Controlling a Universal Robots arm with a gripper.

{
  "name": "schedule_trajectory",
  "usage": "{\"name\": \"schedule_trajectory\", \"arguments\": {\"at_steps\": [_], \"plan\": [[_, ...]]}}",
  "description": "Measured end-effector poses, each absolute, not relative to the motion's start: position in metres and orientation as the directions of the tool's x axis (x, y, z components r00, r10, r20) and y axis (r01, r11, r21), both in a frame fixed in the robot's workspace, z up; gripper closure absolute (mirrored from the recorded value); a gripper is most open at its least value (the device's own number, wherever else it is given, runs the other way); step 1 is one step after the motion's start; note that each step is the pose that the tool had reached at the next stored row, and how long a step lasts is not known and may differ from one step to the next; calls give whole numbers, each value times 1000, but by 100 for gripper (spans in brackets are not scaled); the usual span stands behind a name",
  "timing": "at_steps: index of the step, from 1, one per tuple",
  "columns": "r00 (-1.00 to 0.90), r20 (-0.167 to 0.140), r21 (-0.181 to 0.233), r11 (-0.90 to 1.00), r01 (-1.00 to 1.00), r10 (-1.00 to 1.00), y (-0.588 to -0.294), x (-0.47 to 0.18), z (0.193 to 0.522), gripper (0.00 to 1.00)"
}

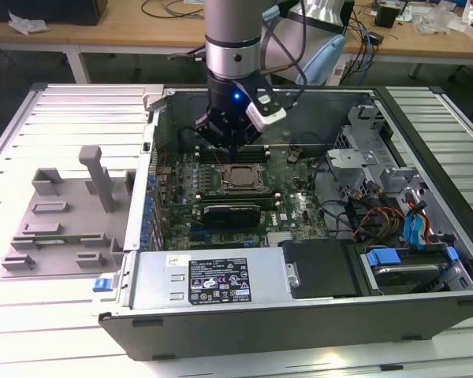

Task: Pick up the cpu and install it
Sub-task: 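Install the first cpu locking lever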

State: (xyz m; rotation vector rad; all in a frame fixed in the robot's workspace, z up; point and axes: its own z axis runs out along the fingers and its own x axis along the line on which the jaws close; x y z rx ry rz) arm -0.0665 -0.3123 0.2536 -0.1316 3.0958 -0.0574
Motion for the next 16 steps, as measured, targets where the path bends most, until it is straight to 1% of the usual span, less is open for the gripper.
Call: {"name": "schedule_trajectory", "arguments": {"at_steps": [8, 12, 16], "plan": [[-995, -41, -39, 996, -84, -85, -312, -67, 276, 89], [-995, -41, -39, 996, -84, -86, -312, -73, 276, 89], [-995, -42, -39, 996, -84, -85, -312, -97, 276, 89]]}}
